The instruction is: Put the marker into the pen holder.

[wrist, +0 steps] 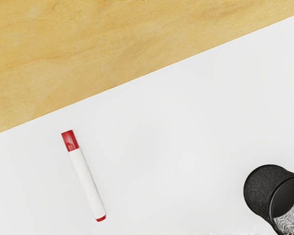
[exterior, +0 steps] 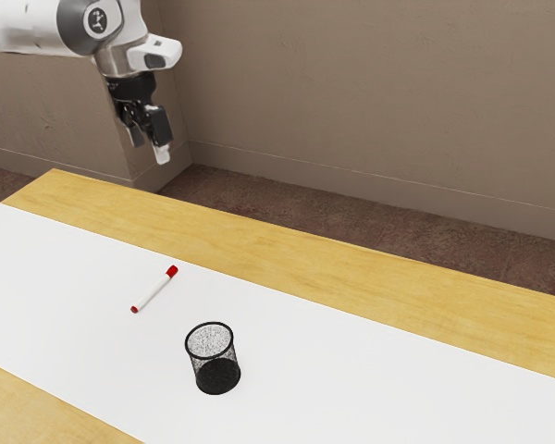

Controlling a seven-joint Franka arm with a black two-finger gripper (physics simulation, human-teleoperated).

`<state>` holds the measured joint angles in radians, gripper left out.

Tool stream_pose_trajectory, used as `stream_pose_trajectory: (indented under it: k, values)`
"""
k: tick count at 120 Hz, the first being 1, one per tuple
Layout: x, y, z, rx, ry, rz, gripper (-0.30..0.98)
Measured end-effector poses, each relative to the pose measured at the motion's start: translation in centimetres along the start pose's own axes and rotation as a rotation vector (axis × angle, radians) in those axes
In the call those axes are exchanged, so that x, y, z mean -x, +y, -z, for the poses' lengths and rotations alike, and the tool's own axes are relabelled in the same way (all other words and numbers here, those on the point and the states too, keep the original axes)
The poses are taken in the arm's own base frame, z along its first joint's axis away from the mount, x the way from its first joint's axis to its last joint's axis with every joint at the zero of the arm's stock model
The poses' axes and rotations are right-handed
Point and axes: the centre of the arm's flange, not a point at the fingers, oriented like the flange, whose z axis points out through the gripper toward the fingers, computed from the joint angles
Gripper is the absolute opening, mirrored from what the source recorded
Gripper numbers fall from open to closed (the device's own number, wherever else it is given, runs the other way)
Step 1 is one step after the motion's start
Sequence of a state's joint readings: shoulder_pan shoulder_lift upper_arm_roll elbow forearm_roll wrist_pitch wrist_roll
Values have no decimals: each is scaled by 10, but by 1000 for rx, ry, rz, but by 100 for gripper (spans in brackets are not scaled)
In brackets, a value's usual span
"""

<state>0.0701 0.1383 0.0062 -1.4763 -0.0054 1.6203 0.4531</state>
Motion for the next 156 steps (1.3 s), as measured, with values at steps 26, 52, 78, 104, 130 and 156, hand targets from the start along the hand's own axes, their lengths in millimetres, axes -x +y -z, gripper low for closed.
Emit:
stream_pose_trajectory:
  k: [26,52,78,104,130,156]
  values:
    - [-3,0,-3,1,-4,-82,69]
    - [6,-43,-82,24,-47,38,69]
    - [9,-66,-169,20,-60,133,69]
    - [10,-85,-242,-8,-13,259,45]
    - [-9,-106,-292,-17,-2,340,37]
    - [-8,-110,-327,-8,-27,382,34]
